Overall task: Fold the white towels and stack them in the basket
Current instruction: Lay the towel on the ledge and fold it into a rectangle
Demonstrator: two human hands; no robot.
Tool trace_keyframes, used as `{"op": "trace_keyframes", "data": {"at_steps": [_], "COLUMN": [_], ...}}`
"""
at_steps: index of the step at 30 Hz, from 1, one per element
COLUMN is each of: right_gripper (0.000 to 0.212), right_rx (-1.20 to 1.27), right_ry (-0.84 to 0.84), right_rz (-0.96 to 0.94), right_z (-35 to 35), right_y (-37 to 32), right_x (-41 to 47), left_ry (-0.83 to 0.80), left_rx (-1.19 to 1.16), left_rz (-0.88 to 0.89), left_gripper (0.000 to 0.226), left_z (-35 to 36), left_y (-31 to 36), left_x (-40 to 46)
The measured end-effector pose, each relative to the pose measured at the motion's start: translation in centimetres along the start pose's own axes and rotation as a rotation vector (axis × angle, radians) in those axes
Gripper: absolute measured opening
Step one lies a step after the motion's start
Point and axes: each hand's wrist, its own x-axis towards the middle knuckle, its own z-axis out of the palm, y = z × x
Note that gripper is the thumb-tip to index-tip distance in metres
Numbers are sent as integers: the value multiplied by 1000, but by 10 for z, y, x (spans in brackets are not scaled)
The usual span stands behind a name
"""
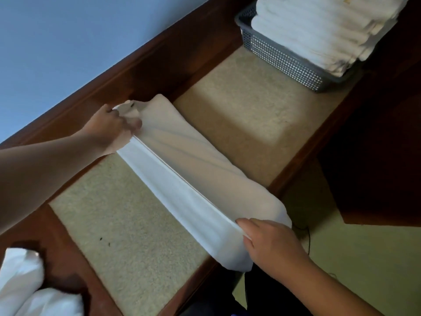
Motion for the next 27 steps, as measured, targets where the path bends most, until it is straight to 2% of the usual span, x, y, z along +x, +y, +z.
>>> {"op": "trace_keyframes", "data": {"at_steps": [2, 3, 6, 9, 10, 11, 13, 14, 15, 16, 18, 20, 24, 27], "right_gripper": [35, 39, 54, 55, 53, 51, 49, 48, 47, 47, 46, 42, 47, 53], "right_rx": [40, 56, 88, 106, 123, 154, 189, 201, 213, 218, 211, 242, 233, 246], "right_ry": [-74, -118, -213, -293, -303, -294, -279, -273, -262, -250, -199, -123, -137, -215], "right_rz": [-14, -28, -66, -54, -44, -44, -52, -56, -60, -58, -63, -89, -94, -8], "right_z": [10, 16, 40, 55, 58, 59, 60, 61, 61, 62, 63, 62, 61, 64], "right_y": [-7, -10, -8, -6, -5, -5, -6, -5, -7, -9, -17, -24, -32, -30], "right_x": [-4, -5, -3, -1, 0, 0, 0, 0, 1, 1, -3, -9, -24, -23], "left_ry": [-54, -88, -117, -216, -252, -266, -194, -144, -99, -71, -69, -41, 113, 19], "left_rx": [-8, -99, -627, -1123, -1315, -1547, -2032, -2219, -2341, -2415, -2344, -2201, -2099, -2150], "left_rz": [-78, -132, -420, -851, -986, -1124, -1347, -1458, -1542, -1575, -1551, -1526, -1580, -1528], "left_gripper": [31, 33, 41, 77, 82, 76, 47, 39, 44, 55, 64, 54, 46, 53], "left_z": [7, 13, 22, 19, 18, 18, 22, 23, 24, 24, 24, 29, 40, 45], "left_y": [10, 17, 48, 81, 88, 94, 102, 106, 109, 109, 108, 106, 100, 98], "left_x": [-11, -15, -22, -18, -13, -7, 5, 9, 11, 13, 17, 19, 23, 25]}}
